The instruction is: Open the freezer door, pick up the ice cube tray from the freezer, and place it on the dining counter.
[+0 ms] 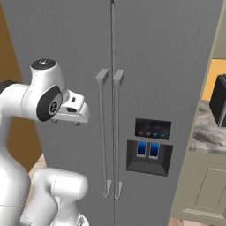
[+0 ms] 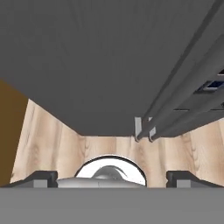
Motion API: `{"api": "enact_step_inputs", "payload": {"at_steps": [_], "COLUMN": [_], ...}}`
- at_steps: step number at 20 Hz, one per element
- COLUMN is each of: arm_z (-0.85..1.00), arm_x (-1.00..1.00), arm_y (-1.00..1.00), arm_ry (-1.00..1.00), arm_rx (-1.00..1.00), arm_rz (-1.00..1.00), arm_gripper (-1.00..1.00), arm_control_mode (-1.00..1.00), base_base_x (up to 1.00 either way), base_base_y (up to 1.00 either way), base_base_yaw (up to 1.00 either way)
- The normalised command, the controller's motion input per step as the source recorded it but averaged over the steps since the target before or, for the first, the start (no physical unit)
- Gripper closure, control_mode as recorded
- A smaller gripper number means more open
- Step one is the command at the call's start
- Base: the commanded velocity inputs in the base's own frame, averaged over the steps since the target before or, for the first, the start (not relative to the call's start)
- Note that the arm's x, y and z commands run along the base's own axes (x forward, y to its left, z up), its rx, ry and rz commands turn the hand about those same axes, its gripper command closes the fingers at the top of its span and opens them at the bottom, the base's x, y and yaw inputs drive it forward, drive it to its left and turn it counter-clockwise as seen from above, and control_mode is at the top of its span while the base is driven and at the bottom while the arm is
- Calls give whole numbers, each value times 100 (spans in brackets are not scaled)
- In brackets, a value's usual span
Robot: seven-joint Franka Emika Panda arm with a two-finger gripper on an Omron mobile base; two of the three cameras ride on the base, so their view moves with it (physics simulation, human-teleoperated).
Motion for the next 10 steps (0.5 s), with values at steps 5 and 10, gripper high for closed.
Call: {"api": "enact_step_inputs", "payload": {"at_steps": [5,10], "arm_z": [-1,0], "arm_x": [-49,-19], "arm_y": [-6,0], "arm_ry": [0,0], "arm_rx": [0,0], "arm_rz": [-5,0], "arm_gripper": [-100,-100], "arm_control_mode": [-100,-100], "base_base_x": [0,0], "base_base_y": [0,0], "base_base_yaw": [0,0]}}
